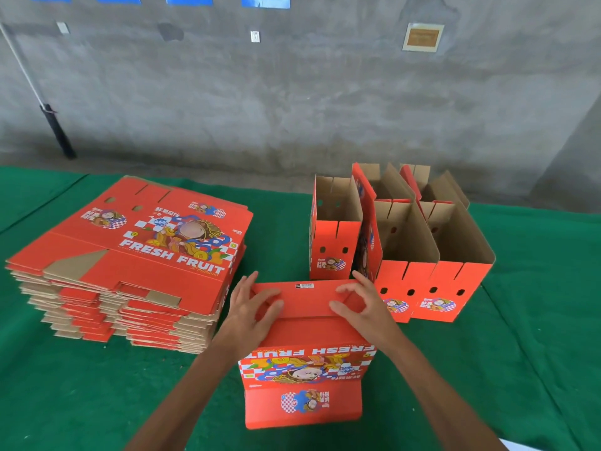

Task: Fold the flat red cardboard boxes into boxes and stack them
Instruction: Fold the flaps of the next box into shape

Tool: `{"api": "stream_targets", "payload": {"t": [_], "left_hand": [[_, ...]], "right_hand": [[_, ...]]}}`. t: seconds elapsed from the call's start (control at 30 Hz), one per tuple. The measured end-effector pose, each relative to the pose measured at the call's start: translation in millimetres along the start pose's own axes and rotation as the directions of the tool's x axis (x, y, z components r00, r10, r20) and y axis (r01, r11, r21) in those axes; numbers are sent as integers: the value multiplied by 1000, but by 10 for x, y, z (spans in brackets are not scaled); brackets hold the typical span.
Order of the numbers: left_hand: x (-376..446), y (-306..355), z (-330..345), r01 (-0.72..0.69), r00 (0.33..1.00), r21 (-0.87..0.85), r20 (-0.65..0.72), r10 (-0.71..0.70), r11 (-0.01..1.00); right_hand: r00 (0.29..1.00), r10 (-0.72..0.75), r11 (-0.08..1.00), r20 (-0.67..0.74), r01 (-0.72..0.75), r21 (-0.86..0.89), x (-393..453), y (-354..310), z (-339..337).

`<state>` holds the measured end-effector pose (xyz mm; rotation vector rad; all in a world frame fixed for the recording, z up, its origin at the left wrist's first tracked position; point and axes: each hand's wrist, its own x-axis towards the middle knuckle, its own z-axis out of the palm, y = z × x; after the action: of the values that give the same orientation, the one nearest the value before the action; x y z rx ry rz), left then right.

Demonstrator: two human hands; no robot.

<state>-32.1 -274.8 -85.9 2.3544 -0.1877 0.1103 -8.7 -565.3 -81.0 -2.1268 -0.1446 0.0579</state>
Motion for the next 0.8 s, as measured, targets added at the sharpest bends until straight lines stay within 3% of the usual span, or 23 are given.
{"api": "stream_targets", "payload": {"t": [0.17,0.23,0.33,0.43,0.5,0.57,0.63,0.7,0.8], "left_hand": [[44,157,32,303,951,75,38,-306,950],[78,209,64,374,924,187,11,-383,909],[116,249,94,420,900,324,-27,-435,848],[148,292,99,380,911,473,-41,-411,795],[149,285,80,384,912,428,-37,-409,818],[108,231,64,404,913,229,-42,-406,886],[73,158,70,380,925,74,-50,-377,922],[70,102,79,379,924,15,-60,-378,925],[64,58,72,373,925,-17,-77,-373,928]], "right_hand": [[996,88,993,-25,-90,-81,-2,-4,45],[989,142,974,-40,-147,-173,34,-38,67],[965,252,928,-69,-262,-266,87,-93,116],[941,301,865,-154,-338,-371,88,-119,149],[939,304,868,-160,-343,-359,69,-122,135],[920,381,902,-87,-391,-184,52,-101,85],[839,542,834,43,-544,94,64,-48,-9],[697,686,643,208,-715,276,78,61,-100],[539,761,481,361,-842,243,62,304,-116]]}}
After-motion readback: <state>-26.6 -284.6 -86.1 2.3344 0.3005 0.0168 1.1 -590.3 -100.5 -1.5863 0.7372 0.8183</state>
